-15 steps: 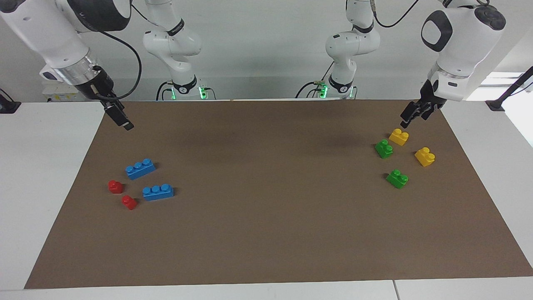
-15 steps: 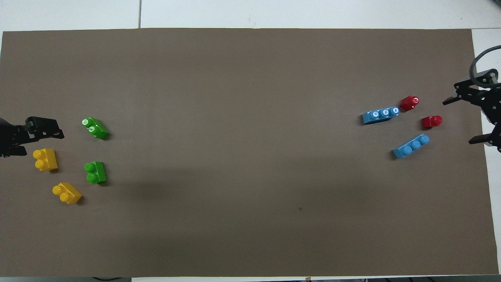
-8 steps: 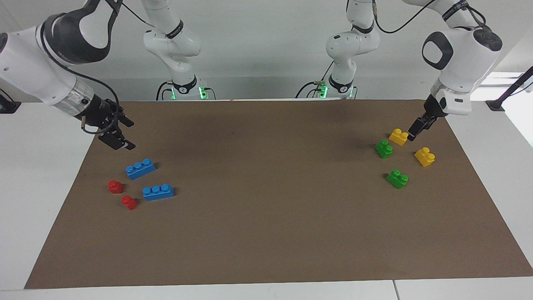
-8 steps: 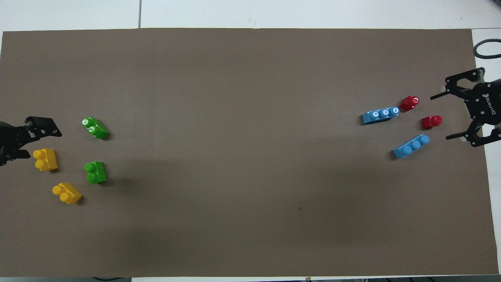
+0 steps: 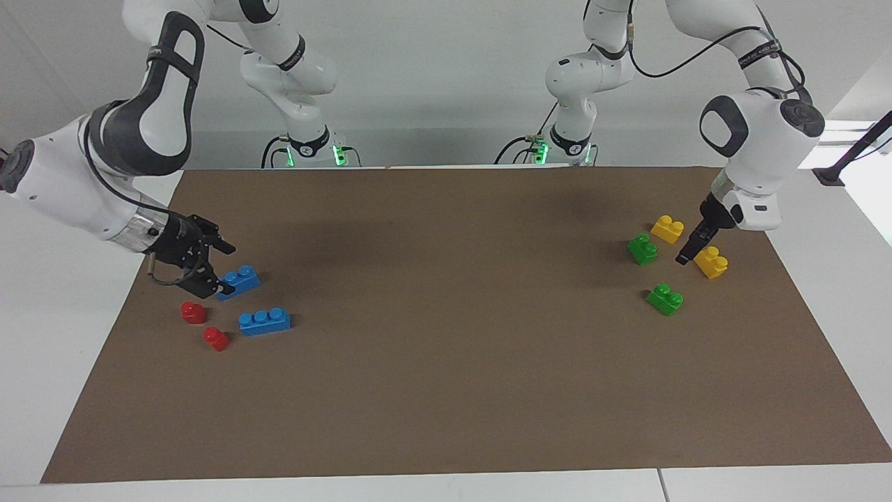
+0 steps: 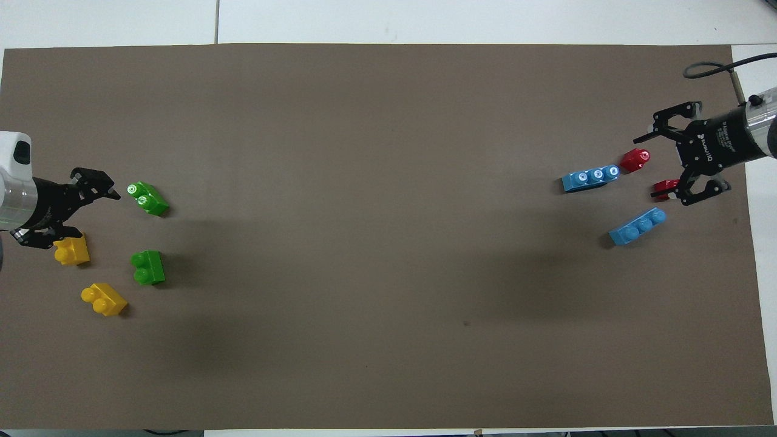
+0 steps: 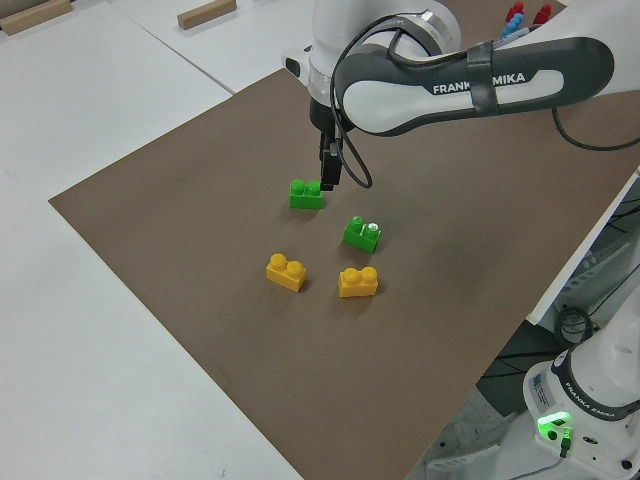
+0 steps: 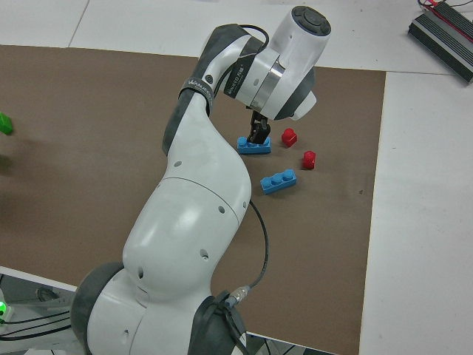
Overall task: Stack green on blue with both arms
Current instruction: 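Reach the left gripper to the green brick while the right gripper reaches the blue brick, then close the left gripper on the green brick while the right gripper grasps the blue brick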
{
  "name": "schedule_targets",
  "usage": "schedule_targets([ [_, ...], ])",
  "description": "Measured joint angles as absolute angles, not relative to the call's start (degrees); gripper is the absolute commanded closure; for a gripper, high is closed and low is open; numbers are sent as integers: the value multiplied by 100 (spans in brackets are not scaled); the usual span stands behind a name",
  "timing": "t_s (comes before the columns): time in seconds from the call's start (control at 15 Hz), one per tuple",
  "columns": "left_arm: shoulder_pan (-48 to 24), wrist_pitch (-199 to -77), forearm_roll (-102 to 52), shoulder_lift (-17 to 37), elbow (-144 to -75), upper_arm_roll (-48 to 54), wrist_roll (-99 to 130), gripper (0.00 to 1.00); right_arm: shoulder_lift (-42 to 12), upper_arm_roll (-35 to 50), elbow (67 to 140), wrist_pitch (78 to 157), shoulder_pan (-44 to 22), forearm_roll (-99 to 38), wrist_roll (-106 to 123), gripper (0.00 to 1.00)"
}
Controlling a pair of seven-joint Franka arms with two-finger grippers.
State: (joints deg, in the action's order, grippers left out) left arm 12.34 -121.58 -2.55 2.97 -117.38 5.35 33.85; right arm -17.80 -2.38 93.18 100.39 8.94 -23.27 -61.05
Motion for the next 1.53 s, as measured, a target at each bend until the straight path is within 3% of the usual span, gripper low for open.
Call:
schedule_targets([
  [0.66, 1211, -12642, -255, 1068, -11381, 599, 3852, 0, -2419, -226, 9317, 10780, 911, -2434, -5796, 3],
  [1.13, 956, -12764, 155, 1706, -10968, 607, 4465, 0, -2540, -203, 9528, 11050, 879, -2434, -5772, 3],
  [1.53, 975, -12847, 316, 1867, -10926, 573, 4468, 0, -2548, -200, 9966, 11637, 859, -2434, -5573, 3],
])
